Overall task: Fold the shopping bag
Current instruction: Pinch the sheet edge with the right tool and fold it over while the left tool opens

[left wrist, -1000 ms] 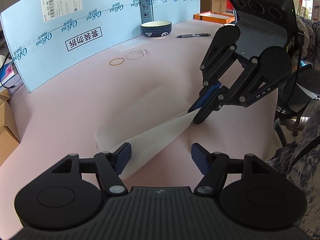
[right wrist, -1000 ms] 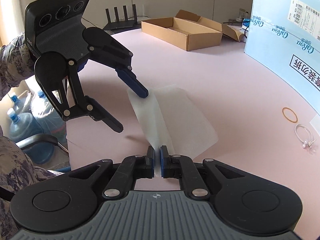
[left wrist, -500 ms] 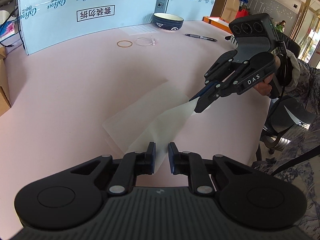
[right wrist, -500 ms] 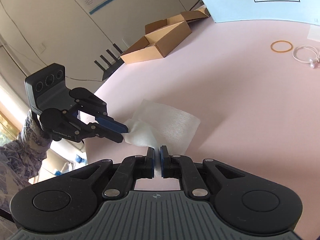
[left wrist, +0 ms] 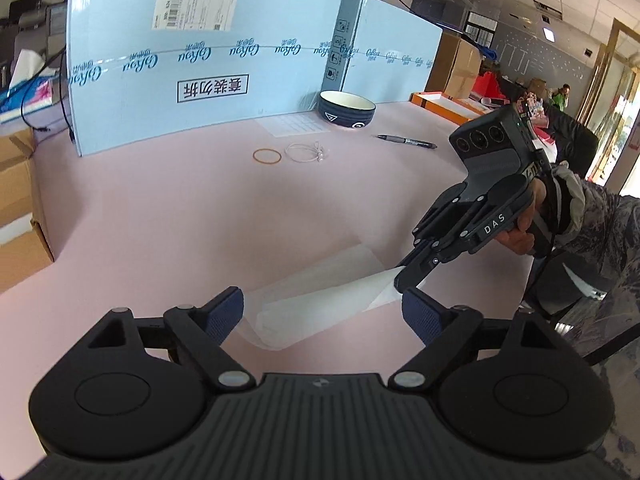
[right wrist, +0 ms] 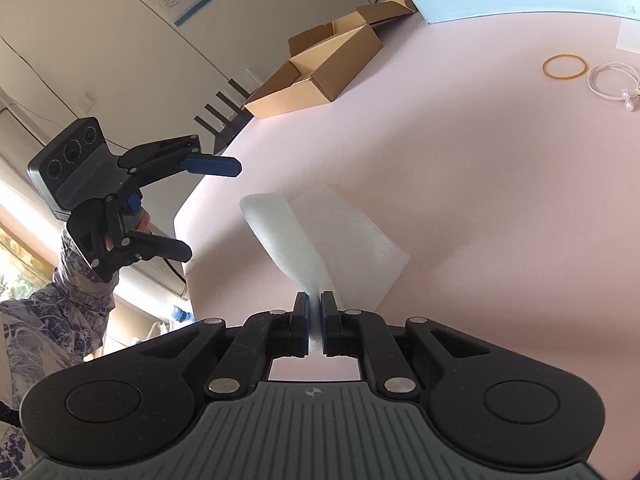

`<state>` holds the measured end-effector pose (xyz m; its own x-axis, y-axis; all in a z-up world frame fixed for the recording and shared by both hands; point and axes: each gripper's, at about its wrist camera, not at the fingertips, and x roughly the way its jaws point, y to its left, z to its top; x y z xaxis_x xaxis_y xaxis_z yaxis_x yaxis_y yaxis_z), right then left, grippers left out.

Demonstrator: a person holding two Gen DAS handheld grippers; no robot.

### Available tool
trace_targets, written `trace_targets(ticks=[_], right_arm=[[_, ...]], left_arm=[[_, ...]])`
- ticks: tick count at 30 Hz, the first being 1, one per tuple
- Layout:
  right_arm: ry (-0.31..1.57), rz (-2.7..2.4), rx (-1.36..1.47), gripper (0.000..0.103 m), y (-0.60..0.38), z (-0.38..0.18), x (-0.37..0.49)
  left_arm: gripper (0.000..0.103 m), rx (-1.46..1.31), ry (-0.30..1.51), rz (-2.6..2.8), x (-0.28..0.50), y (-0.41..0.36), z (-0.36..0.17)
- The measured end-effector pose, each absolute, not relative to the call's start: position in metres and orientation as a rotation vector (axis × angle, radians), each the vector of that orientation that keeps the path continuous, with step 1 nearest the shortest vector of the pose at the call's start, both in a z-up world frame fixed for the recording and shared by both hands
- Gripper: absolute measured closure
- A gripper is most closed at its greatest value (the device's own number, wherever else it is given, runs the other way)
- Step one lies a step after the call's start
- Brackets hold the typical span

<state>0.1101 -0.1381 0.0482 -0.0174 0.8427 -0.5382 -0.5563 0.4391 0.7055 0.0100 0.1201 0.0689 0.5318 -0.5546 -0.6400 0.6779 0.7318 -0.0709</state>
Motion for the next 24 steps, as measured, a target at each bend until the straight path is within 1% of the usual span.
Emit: trace_targets(ticks=[7,8,9,10,11,12,13,14,15,17,24], right_arm=[[1.116,1.160,0.228,0.097,-0.134,0.058,0.097],[1.113,1.158,0.226,0.097,-0.135,0.059,0.095],[1.111,1.156,0.227,0.095,-0.136,0.059,0.094],[1.108,1.155,0.229,0.095,-0.138,0.059,0.092],[1.107,1.154,0.234,0.095,-0.140,0.058,0.091],[1.107,1.153,0.242,0.095,-0.141,0.057,0.091],[1.106,1.152,0.249,0.095,-0.143,0.057,0.091],[1.105,1.151,0.256,0.095,-0.144,0.056,0.091],[1.105,1.149,0.264,0.095,-0.145,0.055,0.091],[1.110,1.152,0.289,0.095,-0.146,0.053,0.093],[1.120,1.116,0.436,0.095,-0.149,0.037,0.108]], left_arm=[[0.019,0.496,0.638,-0.825,0.011,0.081,0.057],[0.025,0.511,0.647,-0.839,0.013,0.078,0.054],[0.036,0.522,0.682,-0.860,0.018,0.073,0.050],[0.044,0.524,0.720,-0.869,0.023,0.070,0.046],[0.059,0.513,0.775,-0.861,0.029,0.069,0.042],[0.068,0.500,0.807,-0.856,0.033,0.069,0.038],[0.072,0.475,0.834,-0.850,0.036,0.073,0.035],[0.080,0.445,0.858,-0.843,0.037,0.077,0.033],[0.084,0.415,0.879,-0.836,0.038,0.081,0.033],[0.086,0.368,0.904,-0.831,0.036,0.087,0.035],[0.084,0.307,0.978,-0.759,0.035,0.100,0.034]])
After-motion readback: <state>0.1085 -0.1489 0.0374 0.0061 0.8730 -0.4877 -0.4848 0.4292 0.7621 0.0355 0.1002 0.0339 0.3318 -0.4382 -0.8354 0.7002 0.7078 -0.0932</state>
